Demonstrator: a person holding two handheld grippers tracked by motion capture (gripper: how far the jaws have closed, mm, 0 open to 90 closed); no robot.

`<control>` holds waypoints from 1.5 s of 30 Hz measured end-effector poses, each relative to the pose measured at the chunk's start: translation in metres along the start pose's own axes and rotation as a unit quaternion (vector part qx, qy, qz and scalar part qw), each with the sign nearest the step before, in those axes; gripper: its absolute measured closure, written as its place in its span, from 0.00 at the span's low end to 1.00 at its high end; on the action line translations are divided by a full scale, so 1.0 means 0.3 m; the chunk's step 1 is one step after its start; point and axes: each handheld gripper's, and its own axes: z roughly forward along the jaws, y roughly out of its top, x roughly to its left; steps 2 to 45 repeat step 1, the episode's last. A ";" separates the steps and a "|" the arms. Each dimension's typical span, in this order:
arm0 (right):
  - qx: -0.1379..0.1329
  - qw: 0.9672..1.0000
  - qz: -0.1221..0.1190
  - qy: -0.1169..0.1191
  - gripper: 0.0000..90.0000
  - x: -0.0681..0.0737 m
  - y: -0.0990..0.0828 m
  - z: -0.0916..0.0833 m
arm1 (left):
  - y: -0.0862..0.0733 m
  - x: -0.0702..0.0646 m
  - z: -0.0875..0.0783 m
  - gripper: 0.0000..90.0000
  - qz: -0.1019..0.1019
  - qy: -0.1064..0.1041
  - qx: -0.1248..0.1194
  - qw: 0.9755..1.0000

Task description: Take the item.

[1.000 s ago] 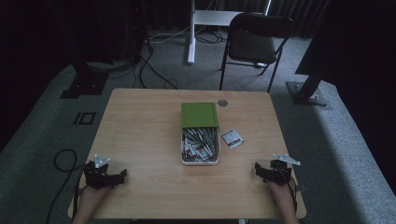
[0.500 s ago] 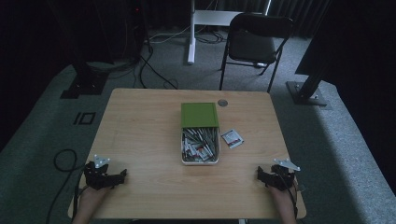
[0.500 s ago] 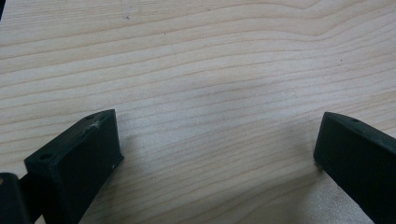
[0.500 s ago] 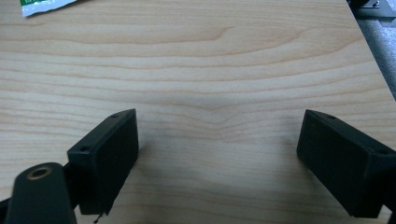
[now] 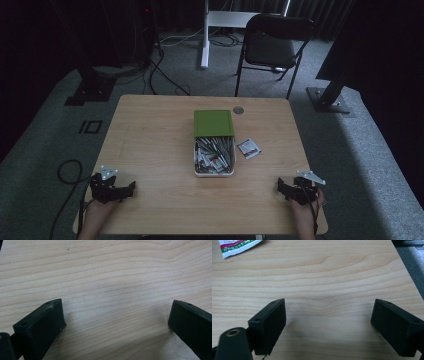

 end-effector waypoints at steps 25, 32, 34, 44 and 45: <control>0.004 1.000 -0.009 -0.003 0.14 0.008 -0.001 0.000 | 0.000 0.000 0.000 0.01 0.000 0.000 0.000 1.000; 0.004 1.000 -0.009 -0.003 0.14 0.008 -0.001 0.000 | 0.000 0.000 0.000 0.01 0.000 0.000 0.000 1.000; 0.004 1.000 -0.009 -0.003 0.14 0.008 -0.001 0.000 | 0.000 0.000 0.000 0.01 0.000 0.000 0.000 1.000; 0.004 1.000 -0.009 -0.003 0.14 0.008 -0.001 0.000 | 0.000 0.000 0.000 0.01 0.000 0.000 0.000 1.000; 0.004 1.000 -0.009 -0.003 0.14 0.008 -0.001 0.000 | 0.000 0.000 0.000 0.01 0.000 0.000 0.000 1.000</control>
